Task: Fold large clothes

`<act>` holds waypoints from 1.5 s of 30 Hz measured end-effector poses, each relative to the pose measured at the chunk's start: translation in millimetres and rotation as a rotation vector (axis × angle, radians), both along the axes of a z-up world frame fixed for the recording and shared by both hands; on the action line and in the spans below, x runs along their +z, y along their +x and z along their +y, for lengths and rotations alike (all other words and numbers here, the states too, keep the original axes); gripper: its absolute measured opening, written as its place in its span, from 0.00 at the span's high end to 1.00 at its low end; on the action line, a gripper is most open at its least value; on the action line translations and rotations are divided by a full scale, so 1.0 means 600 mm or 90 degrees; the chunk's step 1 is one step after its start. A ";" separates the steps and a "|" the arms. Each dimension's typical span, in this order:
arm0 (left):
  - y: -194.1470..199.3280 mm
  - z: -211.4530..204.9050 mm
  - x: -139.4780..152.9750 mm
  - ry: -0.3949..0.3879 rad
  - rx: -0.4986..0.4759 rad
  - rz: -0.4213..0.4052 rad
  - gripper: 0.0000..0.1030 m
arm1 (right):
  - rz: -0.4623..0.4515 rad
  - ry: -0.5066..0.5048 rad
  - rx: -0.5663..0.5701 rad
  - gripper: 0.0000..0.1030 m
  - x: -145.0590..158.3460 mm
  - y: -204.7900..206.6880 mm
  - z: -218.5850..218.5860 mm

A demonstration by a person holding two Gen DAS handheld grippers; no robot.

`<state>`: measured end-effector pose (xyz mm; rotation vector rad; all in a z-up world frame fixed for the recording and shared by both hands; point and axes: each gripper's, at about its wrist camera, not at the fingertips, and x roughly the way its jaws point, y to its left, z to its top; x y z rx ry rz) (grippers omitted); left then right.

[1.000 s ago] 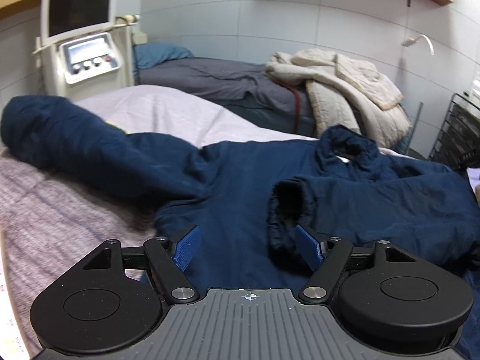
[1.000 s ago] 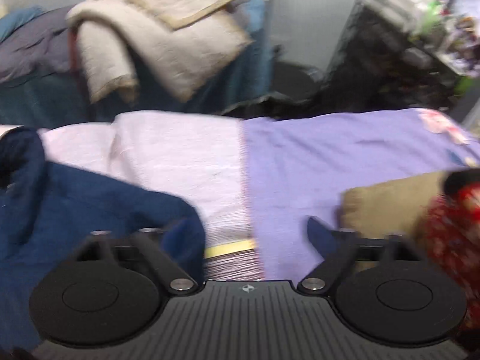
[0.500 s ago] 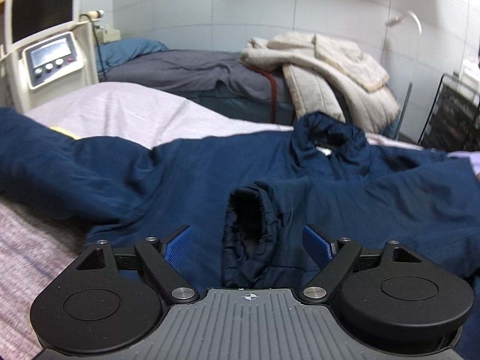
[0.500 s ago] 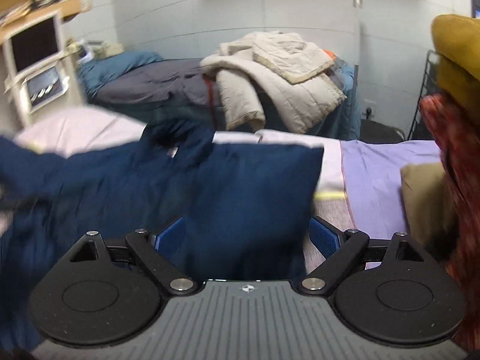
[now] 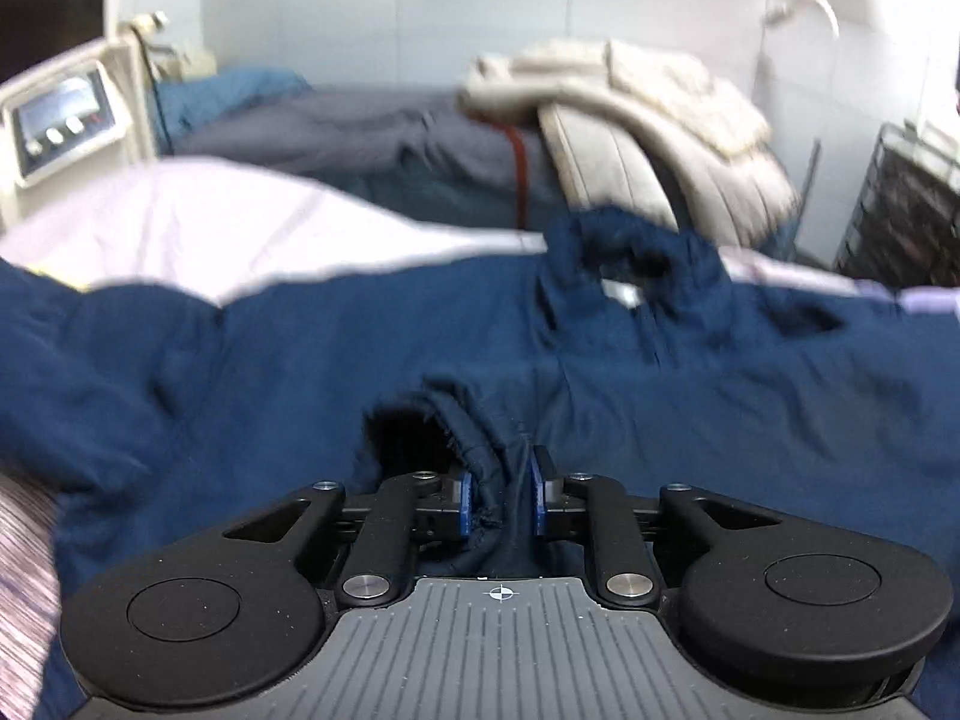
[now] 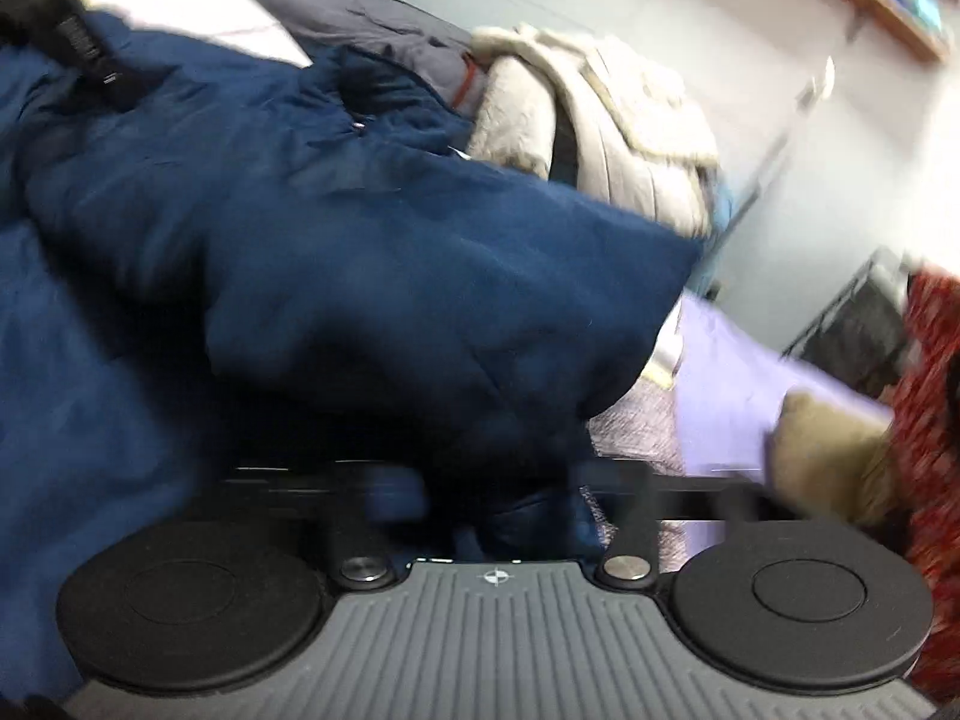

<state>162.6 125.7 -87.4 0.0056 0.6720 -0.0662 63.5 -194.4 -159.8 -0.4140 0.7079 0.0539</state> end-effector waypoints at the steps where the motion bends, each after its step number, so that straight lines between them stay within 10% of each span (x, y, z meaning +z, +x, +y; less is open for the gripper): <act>1: -0.002 0.005 0.011 -0.006 0.009 -0.024 0.41 | -0.010 0.014 -0.024 0.67 0.005 -0.002 -0.008; 6: 0.020 0.006 0.036 -0.003 0.009 -0.074 0.42 | -0.053 0.043 -0.087 0.70 0.032 -0.007 -0.041; 10: 0.061 -0.006 -0.010 0.036 0.023 0.001 0.39 | 0.000 0.013 -0.062 0.66 -0.015 0.009 -0.020; 19: 0.059 0.003 -0.048 0.090 0.017 0.044 0.00 | 0.022 0.003 -0.089 0.43 -0.034 0.005 -0.025; 22: 0.054 -0.008 -0.041 0.142 0.020 0.040 0.00 | 0.031 0.052 -0.133 0.20 -0.022 -0.012 -0.047; 29: 0.038 -0.010 -0.035 0.147 0.007 0.047 0.00 | 0.041 0.190 -0.192 0.15 0.013 -0.095 -0.081; 36: 0.035 -0.014 -0.046 0.157 0.013 0.062 0.00 | -0.069 0.268 -0.051 0.15 0.095 -0.093 -0.017; 45: 0.036 0.001 -0.062 0.133 0.010 0.070 0.00 | 0.070 0.317 -0.086 0.16 -0.014 0.041 0.003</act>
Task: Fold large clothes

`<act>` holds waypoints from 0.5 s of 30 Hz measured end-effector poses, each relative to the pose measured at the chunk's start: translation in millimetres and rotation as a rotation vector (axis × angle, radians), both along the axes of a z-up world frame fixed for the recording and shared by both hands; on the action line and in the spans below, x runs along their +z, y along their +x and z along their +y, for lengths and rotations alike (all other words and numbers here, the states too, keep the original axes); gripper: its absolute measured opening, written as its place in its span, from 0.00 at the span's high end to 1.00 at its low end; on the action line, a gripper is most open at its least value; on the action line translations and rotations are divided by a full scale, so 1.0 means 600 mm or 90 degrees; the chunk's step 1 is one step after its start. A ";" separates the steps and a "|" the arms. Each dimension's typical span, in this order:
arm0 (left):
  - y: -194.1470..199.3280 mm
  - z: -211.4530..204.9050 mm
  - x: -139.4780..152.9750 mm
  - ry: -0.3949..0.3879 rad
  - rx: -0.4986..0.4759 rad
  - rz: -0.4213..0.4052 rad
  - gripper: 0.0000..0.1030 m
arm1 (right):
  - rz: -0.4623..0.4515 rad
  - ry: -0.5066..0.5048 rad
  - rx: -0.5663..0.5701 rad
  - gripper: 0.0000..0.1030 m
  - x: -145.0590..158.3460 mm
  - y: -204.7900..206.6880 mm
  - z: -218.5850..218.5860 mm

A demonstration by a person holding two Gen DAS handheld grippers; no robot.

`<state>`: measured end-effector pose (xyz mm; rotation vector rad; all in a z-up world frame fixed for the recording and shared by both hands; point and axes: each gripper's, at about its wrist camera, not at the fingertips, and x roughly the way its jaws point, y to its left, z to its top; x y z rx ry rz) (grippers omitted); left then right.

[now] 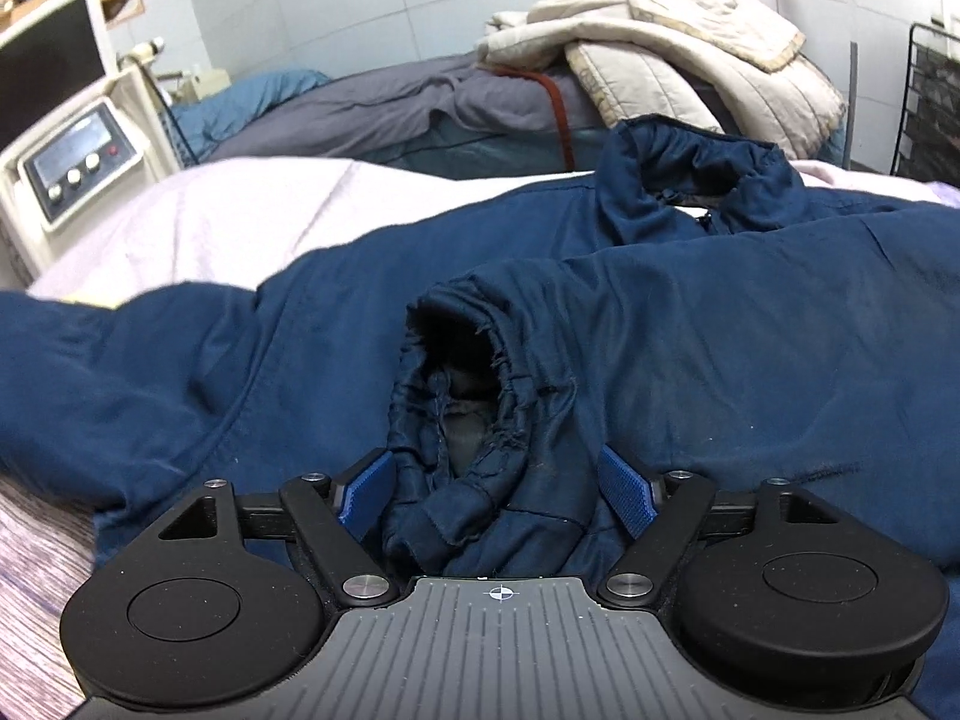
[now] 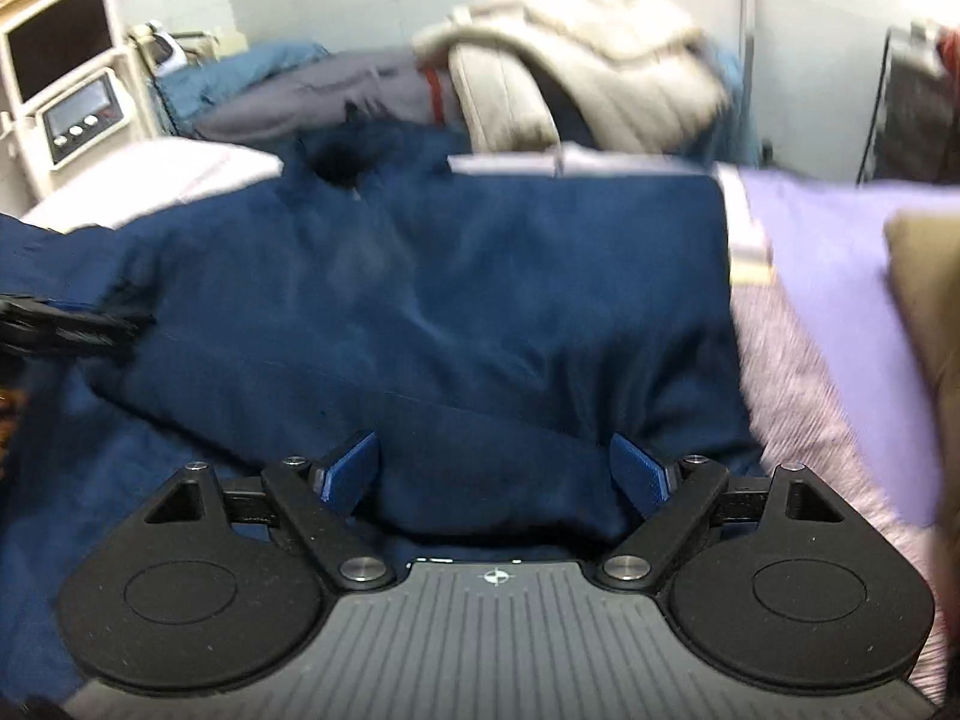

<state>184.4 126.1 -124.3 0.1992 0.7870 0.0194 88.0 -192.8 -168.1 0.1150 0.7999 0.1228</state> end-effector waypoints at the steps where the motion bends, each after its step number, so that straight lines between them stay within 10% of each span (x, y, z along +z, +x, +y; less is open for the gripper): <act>1: 0.000 0.003 -0.001 -0.005 0.001 0.000 0.00 | 0.005 0.004 -0.005 0.16 -0.008 0.002 0.000; 9: -0.024 0.018 0.017 -0.020 -0.010 -0.028 0.00 | 0.014 -0.071 -0.007 0.08 -0.015 0.007 0.039; 15: -0.114 0.065 0.088 -0.041 -0.021 -0.093 0.00 | -0.002 0.071 -0.076 0.02 0.035 -0.068 0.008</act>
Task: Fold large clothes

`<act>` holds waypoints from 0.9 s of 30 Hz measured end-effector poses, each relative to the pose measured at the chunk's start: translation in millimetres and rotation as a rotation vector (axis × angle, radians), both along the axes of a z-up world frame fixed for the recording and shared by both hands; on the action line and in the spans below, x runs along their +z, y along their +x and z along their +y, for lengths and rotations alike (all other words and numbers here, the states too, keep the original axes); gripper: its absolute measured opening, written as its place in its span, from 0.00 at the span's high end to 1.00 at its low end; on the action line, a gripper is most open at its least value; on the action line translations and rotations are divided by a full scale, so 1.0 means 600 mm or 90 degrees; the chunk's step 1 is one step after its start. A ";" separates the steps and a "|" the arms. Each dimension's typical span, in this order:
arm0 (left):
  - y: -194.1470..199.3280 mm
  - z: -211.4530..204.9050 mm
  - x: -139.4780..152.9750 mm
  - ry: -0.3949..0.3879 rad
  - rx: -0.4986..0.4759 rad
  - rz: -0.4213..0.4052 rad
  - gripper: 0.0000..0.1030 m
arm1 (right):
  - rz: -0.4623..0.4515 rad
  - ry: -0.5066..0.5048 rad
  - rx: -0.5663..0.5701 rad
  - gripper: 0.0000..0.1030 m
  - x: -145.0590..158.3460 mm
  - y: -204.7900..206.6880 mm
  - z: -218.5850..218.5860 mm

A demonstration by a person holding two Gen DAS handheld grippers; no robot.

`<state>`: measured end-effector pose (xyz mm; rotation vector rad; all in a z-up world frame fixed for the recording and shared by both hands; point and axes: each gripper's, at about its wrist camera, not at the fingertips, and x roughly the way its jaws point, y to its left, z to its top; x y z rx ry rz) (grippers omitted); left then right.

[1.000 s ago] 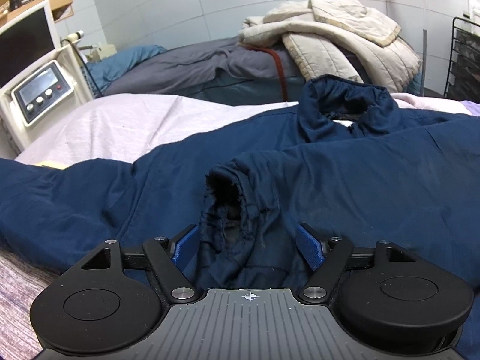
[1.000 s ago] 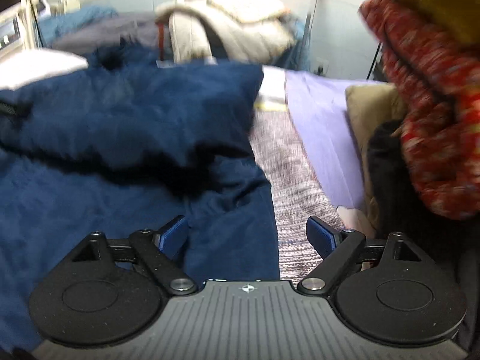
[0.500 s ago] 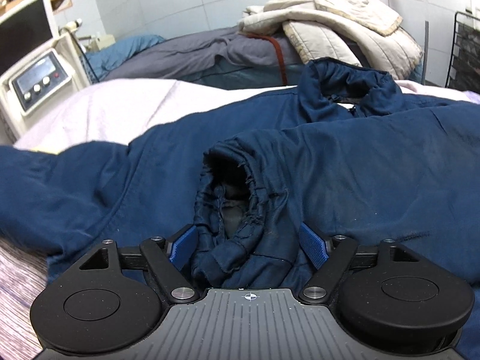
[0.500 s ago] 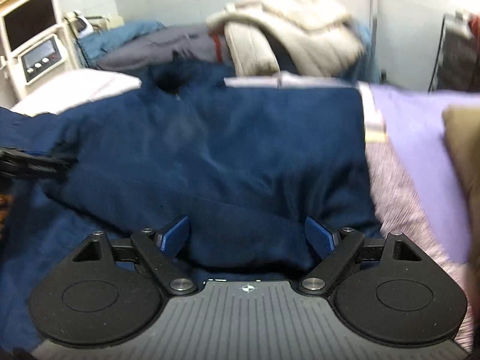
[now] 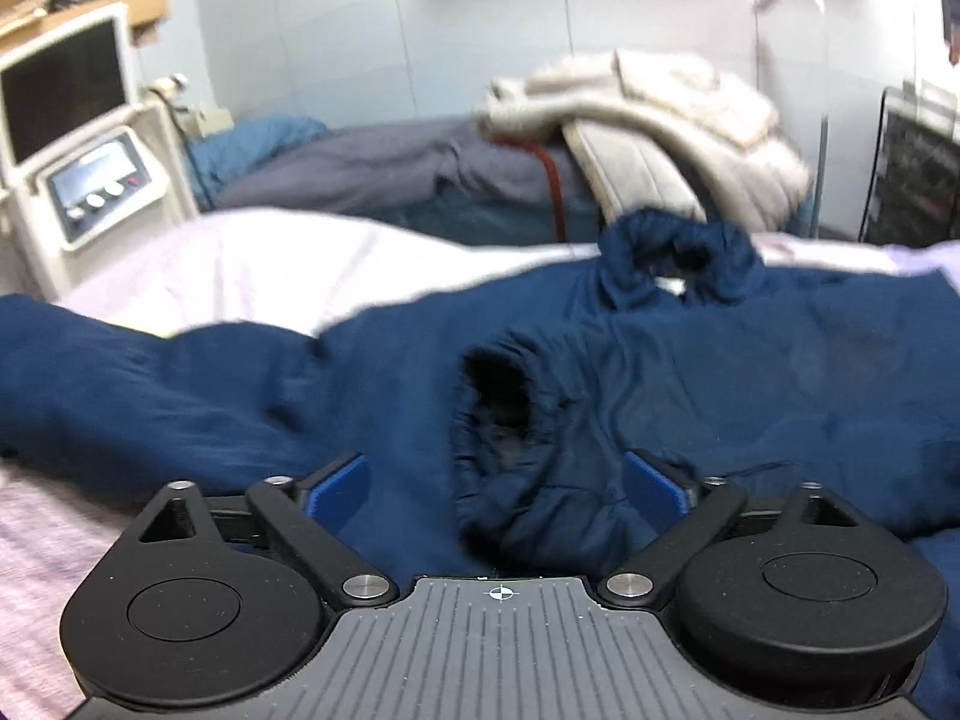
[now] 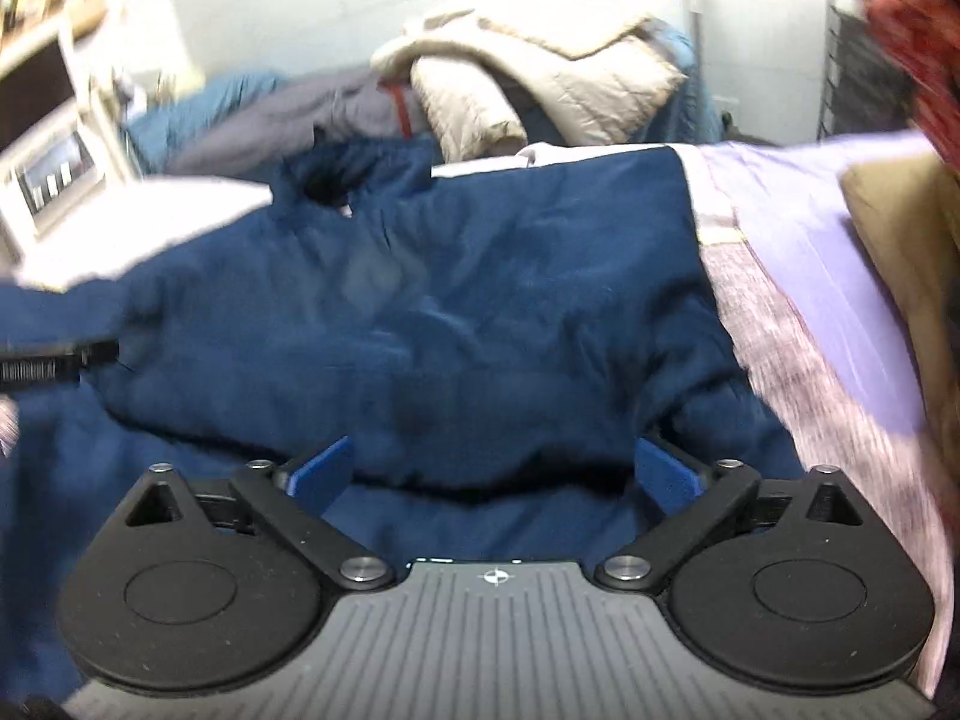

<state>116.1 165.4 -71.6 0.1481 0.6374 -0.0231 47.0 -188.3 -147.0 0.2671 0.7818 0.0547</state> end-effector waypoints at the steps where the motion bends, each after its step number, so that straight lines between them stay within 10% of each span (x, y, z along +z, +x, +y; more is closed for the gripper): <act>1: -0.020 0.016 0.011 -0.010 0.011 -0.011 0.00 | 0.004 0.026 0.006 0.02 0.004 -0.017 -0.005; 12: -0.210 0.241 0.077 -0.160 0.243 -0.067 0.00 | 0.035 0.113 0.002 0.02 0.023 -0.161 -0.038; 16: -0.237 0.288 0.123 -0.096 0.249 -0.114 0.00 | 0.031 0.122 0.028 0.02 0.030 -0.169 -0.014; 27: -0.039 0.447 0.113 -0.231 0.349 -0.087 0.00 | -0.027 0.117 0.089 0.01 0.082 -0.170 0.047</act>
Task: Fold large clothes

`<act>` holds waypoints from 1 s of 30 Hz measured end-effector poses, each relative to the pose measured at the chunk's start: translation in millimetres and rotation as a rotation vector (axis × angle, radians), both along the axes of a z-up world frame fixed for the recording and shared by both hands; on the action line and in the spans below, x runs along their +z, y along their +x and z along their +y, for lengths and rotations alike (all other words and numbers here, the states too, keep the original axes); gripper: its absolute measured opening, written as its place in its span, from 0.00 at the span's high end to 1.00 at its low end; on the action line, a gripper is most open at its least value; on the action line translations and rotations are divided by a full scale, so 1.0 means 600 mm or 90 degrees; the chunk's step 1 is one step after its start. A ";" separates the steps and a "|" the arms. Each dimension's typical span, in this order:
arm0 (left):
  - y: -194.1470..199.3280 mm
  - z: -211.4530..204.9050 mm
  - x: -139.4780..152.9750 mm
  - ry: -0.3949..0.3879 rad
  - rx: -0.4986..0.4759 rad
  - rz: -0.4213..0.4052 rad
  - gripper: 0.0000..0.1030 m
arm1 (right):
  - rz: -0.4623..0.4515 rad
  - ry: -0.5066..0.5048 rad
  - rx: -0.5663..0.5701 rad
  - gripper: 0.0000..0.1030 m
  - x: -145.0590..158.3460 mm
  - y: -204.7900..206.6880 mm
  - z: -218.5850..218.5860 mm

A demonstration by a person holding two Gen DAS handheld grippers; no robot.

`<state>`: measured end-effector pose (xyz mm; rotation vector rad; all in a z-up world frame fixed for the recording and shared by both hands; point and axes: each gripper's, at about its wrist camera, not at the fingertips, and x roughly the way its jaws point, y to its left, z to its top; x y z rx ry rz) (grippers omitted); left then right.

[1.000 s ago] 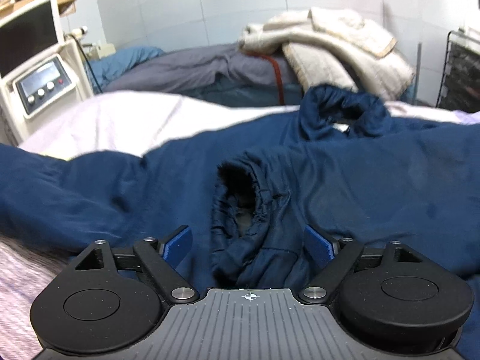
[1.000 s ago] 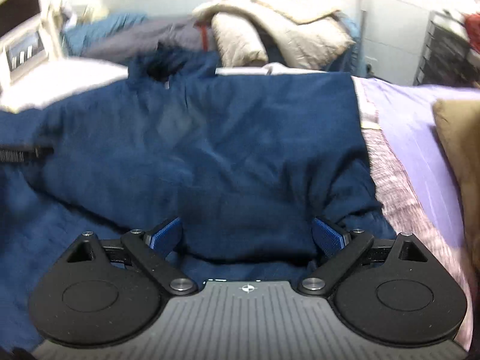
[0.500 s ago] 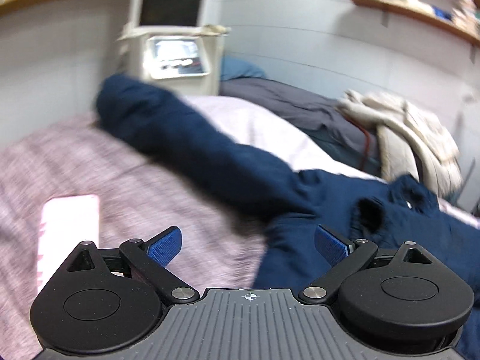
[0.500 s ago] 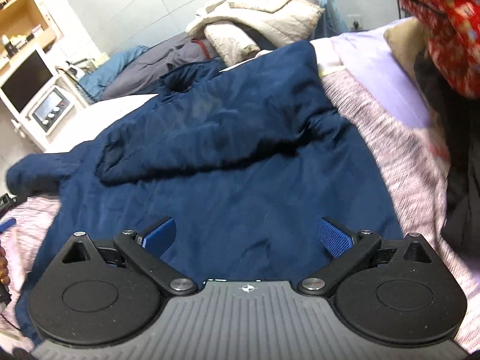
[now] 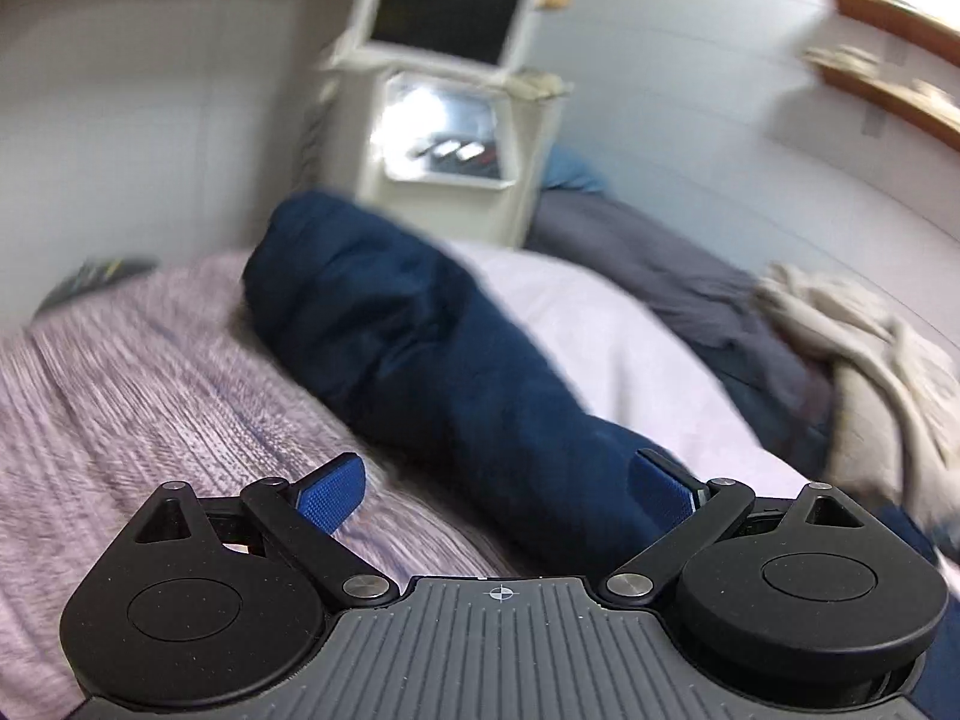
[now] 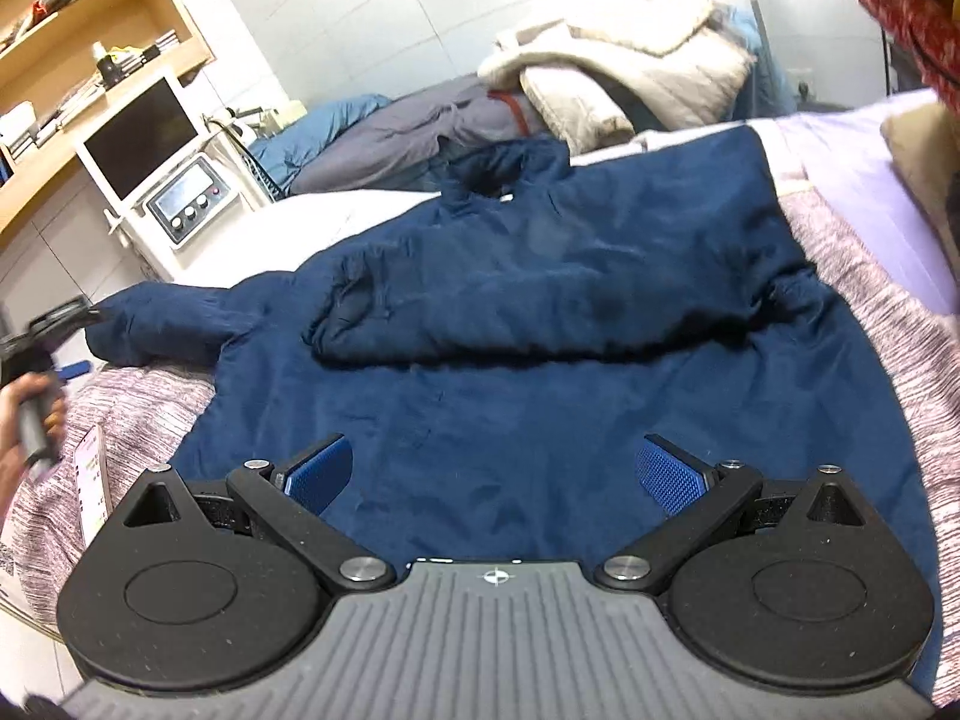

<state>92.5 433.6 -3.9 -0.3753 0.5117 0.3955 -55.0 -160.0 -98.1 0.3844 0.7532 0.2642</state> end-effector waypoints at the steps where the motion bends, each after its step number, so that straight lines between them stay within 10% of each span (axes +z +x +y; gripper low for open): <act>1: 0.019 0.014 -0.009 -0.022 0.021 0.010 0.00 | -0.001 -0.007 -0.003 0.01 0.002 -0.004 -0.001; 13: 0.116 0.107 -0.077 -0.215 0.144 -0.005 0.00 | 0.058 -0.030 -0.047 0.01 -0.010 -0.005 -0.021; 15: 0.124 0.101 -0.070 -0.179 0.129 0.018 0.00 | 0.049 -0.037 -0.041 0.01 -0.008 -0.003 -0.016; 18: 0.121 0.070 -0.045 -0.089 0.090 0.007 0.34 | 0.040 -0.044 -0.022 0.01 -0.013 -0.001 -0.004; 22: 0.117 -0.006 0.019 0.036 0.015 -0.031 0.40 | 0.045 -0.055 -0.005 0.02 -0.021 0.000 0.007; 27: 0.110 -0.218 0.101 0.276 -0.215 -0.071 0.42 | 0.047 -0.040 -0.008 0.02 -0.025 0.001 0.002; 30: 0.086 -0.367 0.095 0.312 -0.380 -0.067 0.41 | 0.051 -0.024 -0.023 0.02 -0.028 0.001 -0.006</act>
